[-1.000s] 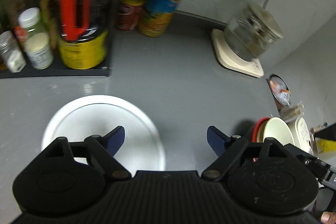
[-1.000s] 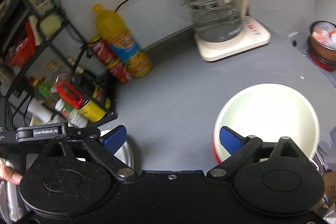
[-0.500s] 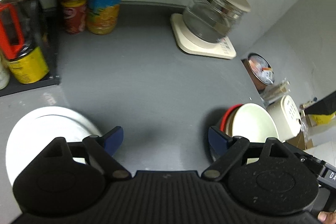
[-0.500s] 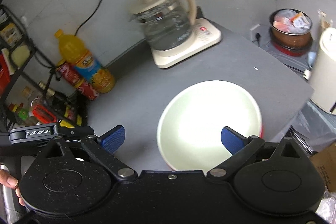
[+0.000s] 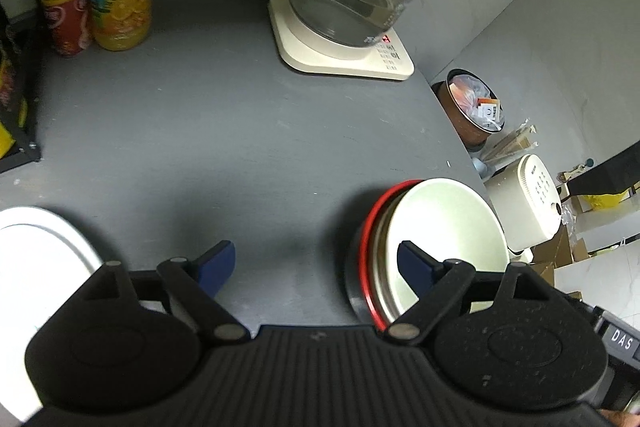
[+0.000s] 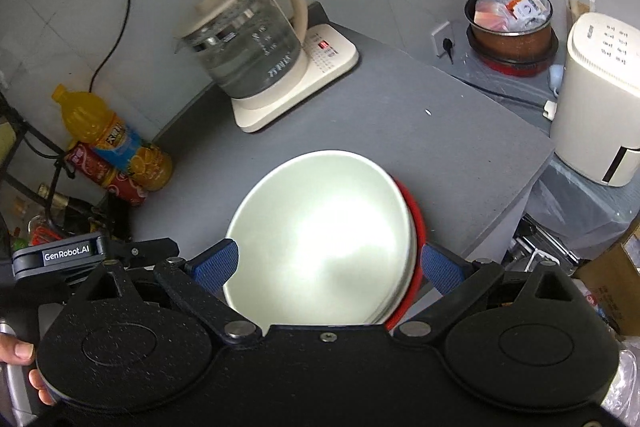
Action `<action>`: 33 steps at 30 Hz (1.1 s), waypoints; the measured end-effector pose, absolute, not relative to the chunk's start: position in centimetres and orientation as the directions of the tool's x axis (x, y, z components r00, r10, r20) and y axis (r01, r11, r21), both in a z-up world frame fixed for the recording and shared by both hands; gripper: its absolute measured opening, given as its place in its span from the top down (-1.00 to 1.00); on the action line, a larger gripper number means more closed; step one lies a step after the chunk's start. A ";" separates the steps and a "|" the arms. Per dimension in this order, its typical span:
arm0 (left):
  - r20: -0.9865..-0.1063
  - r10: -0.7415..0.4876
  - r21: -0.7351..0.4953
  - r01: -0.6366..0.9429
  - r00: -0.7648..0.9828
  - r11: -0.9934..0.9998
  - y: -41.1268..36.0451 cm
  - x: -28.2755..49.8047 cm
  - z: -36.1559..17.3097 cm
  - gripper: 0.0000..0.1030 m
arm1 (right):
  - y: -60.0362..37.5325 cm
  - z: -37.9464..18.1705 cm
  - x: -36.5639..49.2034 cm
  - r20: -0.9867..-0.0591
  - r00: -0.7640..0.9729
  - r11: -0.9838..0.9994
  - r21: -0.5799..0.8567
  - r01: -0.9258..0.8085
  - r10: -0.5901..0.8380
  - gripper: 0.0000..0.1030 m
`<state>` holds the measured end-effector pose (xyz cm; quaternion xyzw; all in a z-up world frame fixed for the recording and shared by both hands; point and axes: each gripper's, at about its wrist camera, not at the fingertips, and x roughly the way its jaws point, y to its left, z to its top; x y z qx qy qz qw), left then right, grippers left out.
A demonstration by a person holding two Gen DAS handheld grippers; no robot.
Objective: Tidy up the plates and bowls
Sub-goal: 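Position both open grippers at the rim of the red bowl, then close both grippers on the red bowl rim and lift the nested bowls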
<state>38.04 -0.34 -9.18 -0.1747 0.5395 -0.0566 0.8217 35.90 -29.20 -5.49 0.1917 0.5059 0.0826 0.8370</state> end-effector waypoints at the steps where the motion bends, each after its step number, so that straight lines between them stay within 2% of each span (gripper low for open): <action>1: -0.869 -0.278 -0.346 -0.100 0.409 0.933 -0.7 38.3 -9.4 -0.69 | -29.4 -5.7 36.1 -0.819 0.469 0.914 0.403 0.058 0.331 -0.91; 5: -0.876 -0.273 -0.337 -0.098 0.398 0.936 -2.2 39.1 -10.2 -0.69 | -30.0 -6.9 36.8 -0.831 0.443 0.911 0.406 0.069 0.336 -0.90; 7: -0.878 -0.283 -0.343 -0.095 0.385 0.935 -3.0 39.5 -10.8 -0.68 | -30.3 -7.7 37.1 -0.836 0.422 0.907 0.415 0.068 0.350 -0.82; 12: -0.894 -0.284 -0.340 -0.110 0.346 0.934 -4.4 40.7 -12.4 -0.61 | -30.3 -9.7 37.9 -0.855 0.364 0.904 0.421 0.069 0.371 -0.36; 15: -0.900 -0.292 -0.341 -0.106 0.325 0.934 -5.2 41.1 -13.3 -0.51 | -30.5 -10.8 38.2 -0.863 0.339 0.901 0.425 0.088 0.375 -0.22; 20: -0.926 -0.276 -0.318 -0.136 0.257 0.938 -5.9 41.6 -15.6 -0.14 | -30.8 -12.3 38.5 -0.874 0.306 0.899 0.426 0.106 0.378 -0.04; 24: -0.934 -0.274 -0.314 -0.159 0.228 0.936 -6.0 41.7 -16.8 0.00 | -31.1 -13.3 38.7 -0.880 0.281 0.896 0.428 0.119 0.383 0.15; 27: -0.938 -0.270 -0.309 -0.170 0.219 0.936 -6.1 41.8 -17.4 0.08 | -31.3 -13.9 38.9 -0.881 0.272 0.894 0.431 0.121 0.388 0.23; 33: -0.930 -0.294 -0.335 -0.179 0.219 0.925 -6.3 41.9 -17.8 0.25 | -31.2 -14.3 39.2 -0.880 0.267 0.893 0.434 0.118 0.393 0.25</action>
